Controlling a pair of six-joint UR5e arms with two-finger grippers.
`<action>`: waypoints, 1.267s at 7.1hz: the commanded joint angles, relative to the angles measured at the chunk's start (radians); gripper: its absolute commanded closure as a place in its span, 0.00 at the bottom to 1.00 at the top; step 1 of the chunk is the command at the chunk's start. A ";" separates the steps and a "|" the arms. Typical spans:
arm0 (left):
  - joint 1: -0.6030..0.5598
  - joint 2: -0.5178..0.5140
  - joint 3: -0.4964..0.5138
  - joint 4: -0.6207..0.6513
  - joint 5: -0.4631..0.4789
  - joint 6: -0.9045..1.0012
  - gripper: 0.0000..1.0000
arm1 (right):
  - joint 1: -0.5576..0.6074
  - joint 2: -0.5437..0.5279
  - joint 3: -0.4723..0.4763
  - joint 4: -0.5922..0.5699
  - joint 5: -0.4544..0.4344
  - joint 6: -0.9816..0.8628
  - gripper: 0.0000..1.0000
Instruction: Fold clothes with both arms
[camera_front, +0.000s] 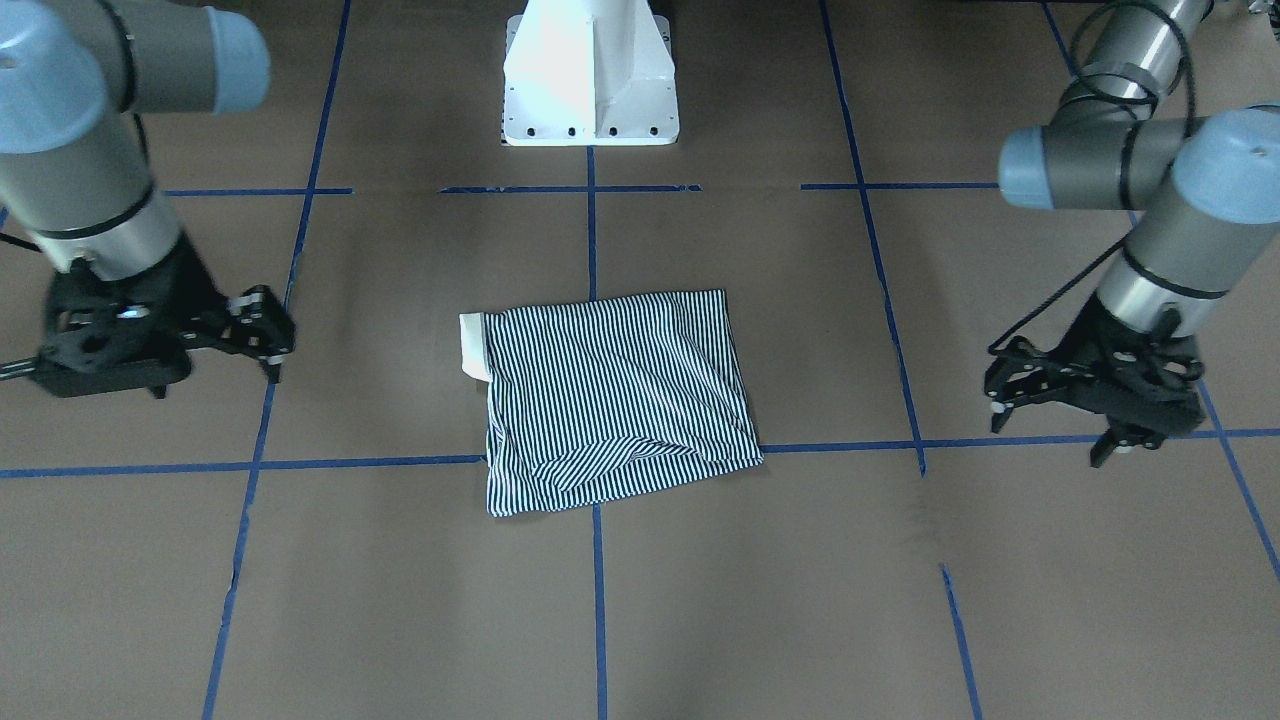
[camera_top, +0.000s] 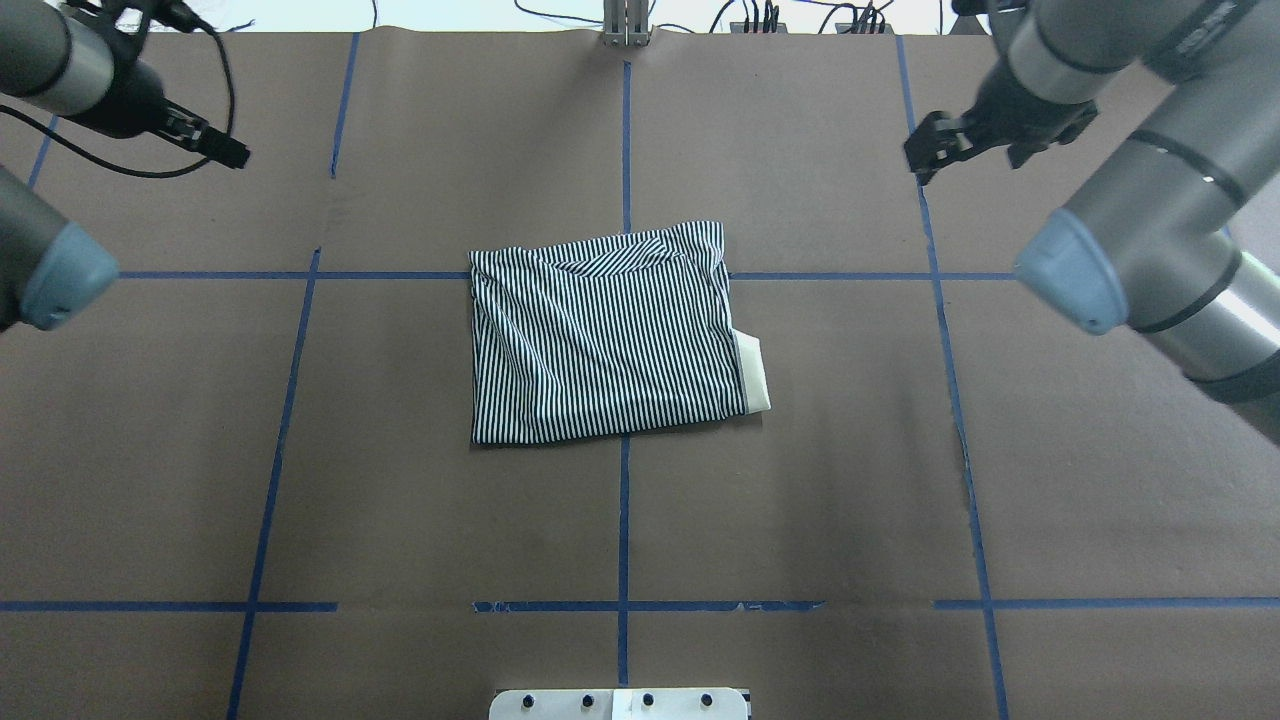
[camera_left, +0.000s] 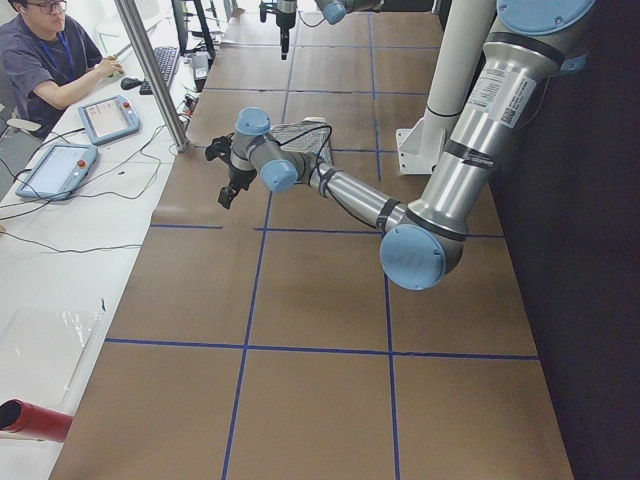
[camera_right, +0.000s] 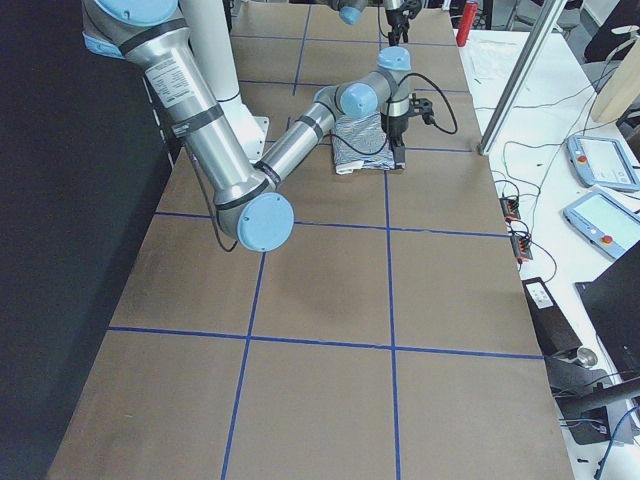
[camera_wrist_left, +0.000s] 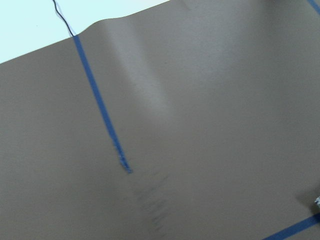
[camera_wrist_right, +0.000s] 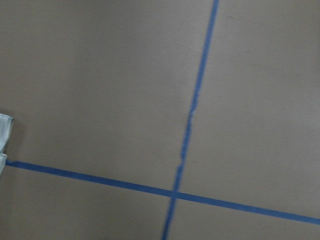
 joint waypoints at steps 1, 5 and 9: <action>-0.227 0.092 0.007 0.028 -0.133 0.300 0.00 | 0.208 -0.193 -0.009 0.002 0.074 -0.396 0.00; -0.411 0.240 0.121 0.058 -0.154 0.353 0.00 | 0.363 -0.453 -0.012 0.040 0.088 -0.439 0.00; -0.419 0.279 0.118 0.393 -0.290 0.351 0.00 | 0.391 -0.518 -0.001 0.044 0.142 -0.437 0.00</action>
